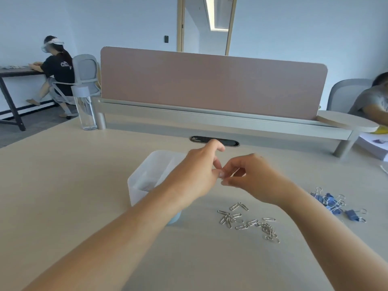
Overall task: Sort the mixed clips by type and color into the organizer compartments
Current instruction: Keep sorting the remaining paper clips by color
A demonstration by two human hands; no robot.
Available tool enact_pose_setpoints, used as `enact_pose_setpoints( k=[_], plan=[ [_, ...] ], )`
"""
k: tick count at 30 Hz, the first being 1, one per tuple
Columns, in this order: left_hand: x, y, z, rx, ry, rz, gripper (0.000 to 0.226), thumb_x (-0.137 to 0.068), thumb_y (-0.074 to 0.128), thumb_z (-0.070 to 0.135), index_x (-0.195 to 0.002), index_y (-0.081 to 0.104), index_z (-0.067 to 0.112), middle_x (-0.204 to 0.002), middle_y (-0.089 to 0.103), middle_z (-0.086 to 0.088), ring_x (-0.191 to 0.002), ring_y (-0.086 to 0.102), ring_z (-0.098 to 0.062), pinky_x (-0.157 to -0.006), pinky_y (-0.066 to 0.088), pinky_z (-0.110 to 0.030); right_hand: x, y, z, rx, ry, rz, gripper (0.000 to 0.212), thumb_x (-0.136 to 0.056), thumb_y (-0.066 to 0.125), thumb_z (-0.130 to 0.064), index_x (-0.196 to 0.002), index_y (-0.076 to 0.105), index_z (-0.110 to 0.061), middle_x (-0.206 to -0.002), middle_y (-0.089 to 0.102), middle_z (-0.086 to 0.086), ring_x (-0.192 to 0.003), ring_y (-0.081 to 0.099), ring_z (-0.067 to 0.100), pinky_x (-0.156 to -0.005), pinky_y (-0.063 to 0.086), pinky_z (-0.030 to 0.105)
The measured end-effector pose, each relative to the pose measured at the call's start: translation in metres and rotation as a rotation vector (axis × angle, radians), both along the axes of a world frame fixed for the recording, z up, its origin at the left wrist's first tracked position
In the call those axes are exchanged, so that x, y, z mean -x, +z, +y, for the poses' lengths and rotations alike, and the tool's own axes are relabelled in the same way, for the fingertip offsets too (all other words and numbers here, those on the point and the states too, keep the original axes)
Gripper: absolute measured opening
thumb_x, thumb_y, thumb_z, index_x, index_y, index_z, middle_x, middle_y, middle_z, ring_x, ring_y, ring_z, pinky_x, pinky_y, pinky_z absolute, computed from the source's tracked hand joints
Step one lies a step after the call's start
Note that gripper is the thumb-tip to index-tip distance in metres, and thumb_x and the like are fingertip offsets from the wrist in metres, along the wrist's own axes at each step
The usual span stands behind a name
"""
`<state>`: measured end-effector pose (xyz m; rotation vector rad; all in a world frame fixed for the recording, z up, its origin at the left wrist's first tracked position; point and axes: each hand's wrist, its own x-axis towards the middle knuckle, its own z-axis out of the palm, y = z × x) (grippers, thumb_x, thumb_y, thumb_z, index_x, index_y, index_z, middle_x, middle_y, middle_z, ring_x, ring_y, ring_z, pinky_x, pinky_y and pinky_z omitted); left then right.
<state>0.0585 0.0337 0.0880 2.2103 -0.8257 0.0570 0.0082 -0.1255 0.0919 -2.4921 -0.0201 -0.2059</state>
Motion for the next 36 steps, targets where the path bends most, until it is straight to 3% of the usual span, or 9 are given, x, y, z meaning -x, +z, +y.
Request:
enact_pose_setpoints(
  k=[2, 5, 11, 16, 19, 23, 29, 33, 36],
  plan=[
    [0.005, -0.014, -0.016, -0.051, -0.033, 0.043, 0.039, -0.092, 0.063, 0.023, -0.123, 0.044, 0.035, -0.1, 0.061, 0.014, -0.083, 0.061, -0.01, -0.07, 0.053, -0.033, 0.011, -0.013, -0.015, 0.042, -0.04, 0.049, 0.013, -0.081, 0.076, -0.022, -0.079, 0.071, -0.033, -0.076, 0.069, -0.016, -0.071, 0.06, 0.001, -0.068, 0.048, 0.018],
    [0.009, -0.034, -0.029, -0.154, -0.045, 0.07, 0.026, -0.092, 0.061, 0.018, -0.114, 0.055, 0.03, -0.097, 0.063, 0.013, -0.082, 0.06, -0.008, -0.07, 0.051, -0.028, 0.027, -0.029, -0.037, 0.156, -0.102, 0.128, 0.009, -0.084, 0.073, -0.022, -0.088, 0.072, -0.029, -0.076, 0.065, -0.015, -0.066, 0.055, -0.004, -0.058, 0.041, 0.008],
    [0.009, -0.06, -0.034, -0.3, -0.052, 0.075, 0.019, -0.091, 0.065, 0.018, -0.107, 0.065, 0.026, -0.102, 0.062, 0.009, -0.082, 0.055, -0.008, -0.065, 0.042, -0.02, 0.05, -0.044, -0.071, 0.237, -0.108, 0.224, 0.01, -0.084, 0.074, -0.025, -0.092, 0.071, -0.028, -0.091, 0.065, -0.013, -0.078, 0.057, -0.005, -0.066, 0.043, 0.012],
    [0.008, -0.066, -0.029, -0.375, 0.022, 0.081, 0.005, -0.091, 0.066, 0.021, -0.095, 0.064, 0.021, -0.104, 0.062, 0.005, -0.09, 0.057, -0.012, -0.071, 0.043, -0.025, 0.055, -0.056, -0.082, 0.223, -0.137, 0.24, 0.024, -0.088, 0.058, -0.008, -0.084, 0.065, -0.031, -0.078, 0.062, -0.016, -0.068, 0.052, -0.006, -0.058, 0.039, 0.009],
    [0.008, -0.064, -0.025, -0.38, 0.022, 0.125, 0.001, -0.09, 0.066, 0.022, -0.09, 0.066, 0.023, -0.095, 0.063, 0.009, -0.086, 0.06, -0.011, -0.071, 0.047, -0.024, 0.057, -0.055, -0.084, 0.147, -0.114, 0.29, 0.019, -0.088, 0.061, -0.013, -0.083, 0.067, -0.029, -0.066, 0.065, -0.016, -0.064, 0.056, 0.0, -0.059, 0.041, 0.013],
    [0.012, -0.062, -0.025, -0.359, -0.056, 0.199, 0.012, -0.088, 0.067, 0.015, -0.091, 0.07, 0.026, -0.086, 0.068, 0.012, -0.075, 0.061, -0.002, -0.07, 0.05, -0.021, 0.063, -0.05, -0.088, 0.067, -0.026, 0.356, 0.016, -0.082, 0.072, -0.016, -0.089, 0.07, -0.031, -0.088, 0.069, -0.012, -0.077, 0.061, 0.0, -0.074, 0.048, 0.017],
    [0.017, -0.067, -0.034, -0.202, -0.117, 0.229, 0.014, -0.084, 0.071, 0.012, -0.083, 0.072, 0.025, -0.08, 0.071, 0.009, -0.071, 0.064, -0.004, -0.075, 0.055, -0.027, 0.057, -0.058, -0.076, 0.047, -0.073, 0.236, 0.024, -0.084, 0.066, -0.006, -0.077, 0.071, -0.029, -0.066, 0.068, -0.011, -0.062, 0.06, -0.001, -0.066, 0.048, 0.017],
    [0.012, -0.073, -0.035, -0.116, -0.023, 0.082, 0.013, -0.093, 0.063, 0.021, -0.096, 0.071, 0.031, -0.082, 0.06, 0.015, -0.074, 0.055, 0.001, -0.067, 0.045, -0.017, 0.051, -0.066, -0.071, 0.031, -0.157, 0.051, 0.015, -0.09, 0.065, -0.017, -0.085, 0.072, -0.03, -0.073, 0.065, -0.008, -0.06, 0.051, 0.004, -0.059, 0.041, 0.012],
    [0.012, -0.078, -0.039, -0.187, -0.039, 0.008, 0.016, -0.095, 0.061, 0.029, -0.106, 0.072, 0.033, -0.094, 0.057, 0.011, -0.08, 0.051, -0.002, -0.072, 0.041, -0.021, 0.045, -0.076, -0.064, 0.049, -0.21, -0.013, 0.011, -0.091, 0.065, -0.024, -0.097, 0.071, -0.031, -0.077, 0.059, -0.014, -0.065, 0.049, 0.002, -0.06, 0.039, 0.008]
  ],
)
